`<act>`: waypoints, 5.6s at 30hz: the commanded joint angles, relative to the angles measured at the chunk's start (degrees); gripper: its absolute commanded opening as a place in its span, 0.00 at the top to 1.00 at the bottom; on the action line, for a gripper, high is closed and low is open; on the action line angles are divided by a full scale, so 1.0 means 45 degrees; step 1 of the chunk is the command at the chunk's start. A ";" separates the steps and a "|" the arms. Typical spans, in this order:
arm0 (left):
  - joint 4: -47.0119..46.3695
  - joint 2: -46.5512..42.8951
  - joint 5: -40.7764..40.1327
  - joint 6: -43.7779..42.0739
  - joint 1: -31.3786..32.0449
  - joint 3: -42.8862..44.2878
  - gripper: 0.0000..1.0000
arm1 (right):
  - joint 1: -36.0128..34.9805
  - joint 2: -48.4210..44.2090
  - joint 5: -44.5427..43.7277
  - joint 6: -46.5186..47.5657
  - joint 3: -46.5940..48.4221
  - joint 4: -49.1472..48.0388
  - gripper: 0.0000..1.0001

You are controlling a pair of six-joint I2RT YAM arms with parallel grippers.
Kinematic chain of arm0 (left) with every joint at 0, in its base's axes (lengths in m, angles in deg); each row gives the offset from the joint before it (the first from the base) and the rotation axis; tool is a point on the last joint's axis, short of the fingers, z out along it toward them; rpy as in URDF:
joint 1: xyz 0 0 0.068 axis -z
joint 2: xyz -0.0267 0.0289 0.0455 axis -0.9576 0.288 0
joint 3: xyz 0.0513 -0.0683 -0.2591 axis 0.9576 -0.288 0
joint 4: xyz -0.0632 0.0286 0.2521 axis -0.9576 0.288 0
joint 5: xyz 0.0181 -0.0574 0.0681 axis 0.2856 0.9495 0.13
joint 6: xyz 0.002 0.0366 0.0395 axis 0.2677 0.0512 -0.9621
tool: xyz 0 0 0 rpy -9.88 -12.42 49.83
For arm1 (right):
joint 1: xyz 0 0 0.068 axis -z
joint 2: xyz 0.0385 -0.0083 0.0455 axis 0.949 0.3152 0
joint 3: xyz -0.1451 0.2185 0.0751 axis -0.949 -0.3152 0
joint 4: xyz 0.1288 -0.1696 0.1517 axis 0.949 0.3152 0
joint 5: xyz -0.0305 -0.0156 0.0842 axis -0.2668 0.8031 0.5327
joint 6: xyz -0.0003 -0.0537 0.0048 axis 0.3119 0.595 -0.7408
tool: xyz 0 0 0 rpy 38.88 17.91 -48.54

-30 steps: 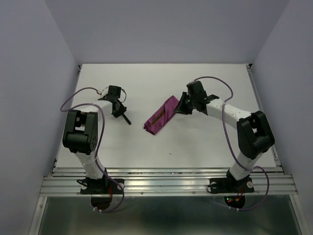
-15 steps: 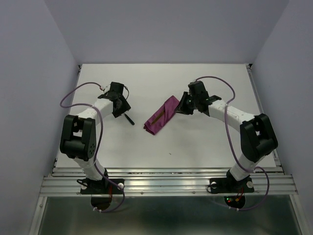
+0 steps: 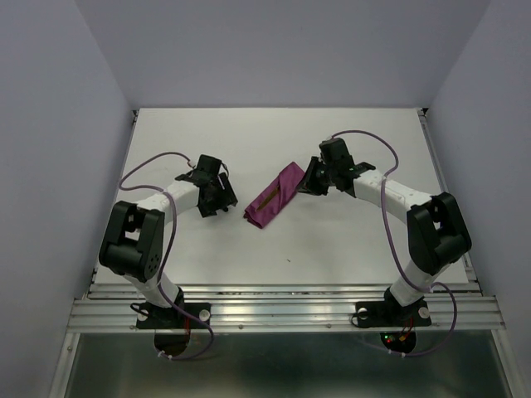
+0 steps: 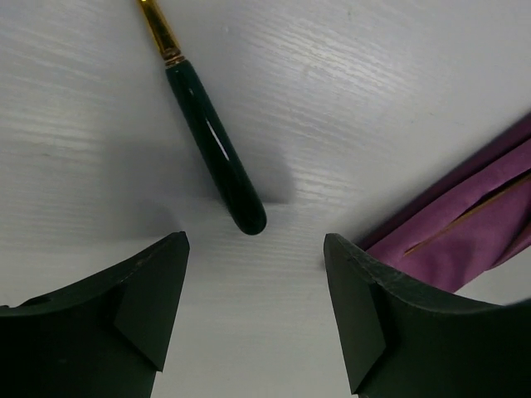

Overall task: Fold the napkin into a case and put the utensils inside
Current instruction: Move the fork to the center of the board, then pick up the fork from the center of the board, then insert the fork into the folded napkin.

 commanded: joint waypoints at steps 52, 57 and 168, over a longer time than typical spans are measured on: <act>0.1521 0.6936 -0.0297 -0.8877 -0.0611 0.8376 0.43 | -0.0097 0.0599 0.0286 0.0160 0.0525 -0.0140 0.78; 0.1307 0.6763 0.0484 -0.8447 -0.0670 0.7988 0.61 | -0.0097 0.0599 0.0266 0.0082 0.0563 -0.0101 0.78; 0.4548 0.6939 0.1678 -0.8095 0.4369 1.0917 0.67 | 0.1602 0.6283 -0.0535 0.2094 0.5622 0.2340 0.80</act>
